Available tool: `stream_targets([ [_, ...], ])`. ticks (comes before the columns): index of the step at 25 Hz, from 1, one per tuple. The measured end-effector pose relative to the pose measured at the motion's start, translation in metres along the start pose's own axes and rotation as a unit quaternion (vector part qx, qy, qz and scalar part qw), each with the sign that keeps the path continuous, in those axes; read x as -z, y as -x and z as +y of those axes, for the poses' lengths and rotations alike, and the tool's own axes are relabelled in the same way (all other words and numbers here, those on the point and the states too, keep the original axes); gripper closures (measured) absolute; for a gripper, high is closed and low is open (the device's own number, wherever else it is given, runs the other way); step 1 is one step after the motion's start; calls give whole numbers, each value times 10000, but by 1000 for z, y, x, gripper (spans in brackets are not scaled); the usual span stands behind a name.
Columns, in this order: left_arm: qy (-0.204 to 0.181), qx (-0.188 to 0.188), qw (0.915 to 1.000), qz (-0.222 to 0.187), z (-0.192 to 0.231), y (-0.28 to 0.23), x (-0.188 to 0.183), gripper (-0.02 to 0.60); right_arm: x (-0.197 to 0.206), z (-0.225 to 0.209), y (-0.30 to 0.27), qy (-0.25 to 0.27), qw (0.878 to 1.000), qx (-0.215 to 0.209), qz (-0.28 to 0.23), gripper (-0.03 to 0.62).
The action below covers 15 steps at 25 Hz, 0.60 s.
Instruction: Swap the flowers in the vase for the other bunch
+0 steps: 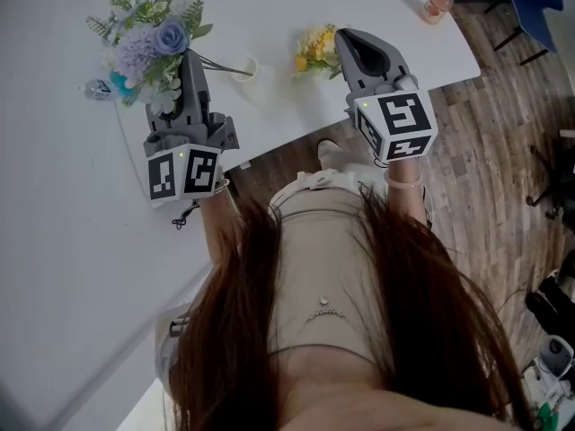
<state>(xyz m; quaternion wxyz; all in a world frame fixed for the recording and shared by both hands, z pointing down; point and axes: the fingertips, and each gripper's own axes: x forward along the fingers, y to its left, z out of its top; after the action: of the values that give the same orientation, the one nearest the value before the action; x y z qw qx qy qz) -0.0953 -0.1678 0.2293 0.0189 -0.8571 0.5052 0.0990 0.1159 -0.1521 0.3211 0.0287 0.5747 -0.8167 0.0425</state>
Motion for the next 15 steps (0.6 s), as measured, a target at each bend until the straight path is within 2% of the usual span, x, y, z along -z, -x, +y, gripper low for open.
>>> stream_targets([
  [15,-148,-150,9997,-95,5,-2,6,479,27,-15,-16,-62,9999,-107,89,566],
])
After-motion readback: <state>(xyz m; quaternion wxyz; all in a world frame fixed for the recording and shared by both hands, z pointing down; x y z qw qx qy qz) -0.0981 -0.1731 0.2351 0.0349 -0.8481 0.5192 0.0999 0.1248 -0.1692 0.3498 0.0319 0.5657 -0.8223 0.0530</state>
